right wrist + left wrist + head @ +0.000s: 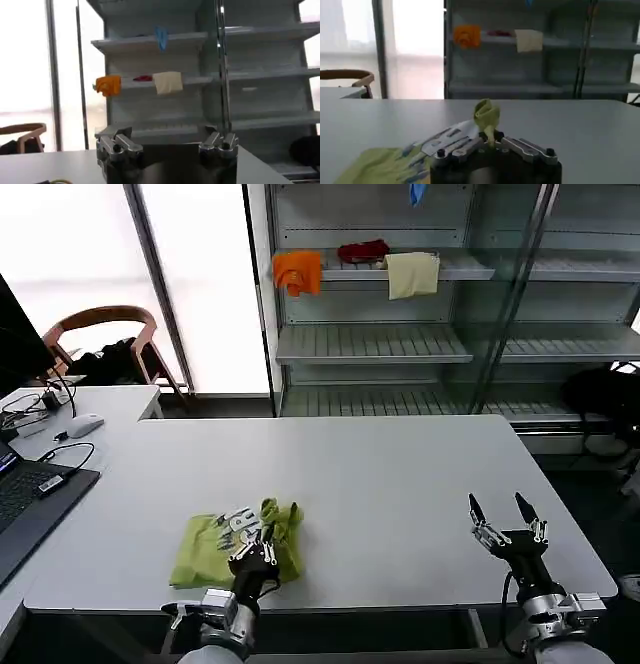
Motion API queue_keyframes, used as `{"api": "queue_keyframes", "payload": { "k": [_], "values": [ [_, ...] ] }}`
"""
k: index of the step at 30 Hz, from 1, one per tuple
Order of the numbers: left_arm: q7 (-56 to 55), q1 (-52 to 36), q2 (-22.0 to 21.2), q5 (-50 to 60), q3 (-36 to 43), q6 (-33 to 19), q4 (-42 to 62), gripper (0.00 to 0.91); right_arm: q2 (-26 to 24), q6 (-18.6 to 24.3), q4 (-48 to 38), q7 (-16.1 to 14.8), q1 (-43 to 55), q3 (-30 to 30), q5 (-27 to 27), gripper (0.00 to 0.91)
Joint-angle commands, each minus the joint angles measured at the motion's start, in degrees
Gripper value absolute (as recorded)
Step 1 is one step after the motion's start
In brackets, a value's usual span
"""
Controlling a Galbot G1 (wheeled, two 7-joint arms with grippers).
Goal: Fold and organize the clothes.
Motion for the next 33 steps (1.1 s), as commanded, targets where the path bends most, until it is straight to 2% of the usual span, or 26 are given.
{"api": "queue_keyframes", "payload": {
  "k": [1,10,18,25,27,28,33],
  "values": [
    [-0.39,-2.3,-1.04,1.5,2.59,1.07,2.93,0.02,-0.07,-0.05,0.12,-0.03,-0.04,-0.2,-0.2,0.907],
    [-1.25,-5.49,-1.0,0.76,3.0,2.67,5.61,0.02,0.35,-0.01,0.28,-0.01,-0.14,-0.5,-0.52,0.907],
    [-1.75,-8.29,0.2,-1.67,2.81,4.86,3.98,0.02,0.7,-0.13,0.47,-0.05,-0.12,-0.58,-1.01,0.907],
    [-1.66,-7.63,-0.8,-0.19,4.72,3.92,6.31,0.03,0.66,-0.16,0.56,-0.03,-0.09,-0.41,-1.06,0.907],
    [-1.5,-7.52,-0.87,-0.14,4.94,3.9,6.17,0.524,0.61,-0.16,0.47,-0.05,-0.11,-0.36,-1.03,0.907],
    [-1.5,-7.56,-0.84,0.09,5.05,3.89,6.26,0.907,0.6,-0.14,0.42,-0.05,-0.11,-0.37,-1.03,0.907],
    [-1.87,-8.35,-0.68,3.53,5.75,2.77,8.45,0.907,0.7,-0.07,0.24,-0.07,0.06,-0.65,-1.0,0.907]
  ]
}}
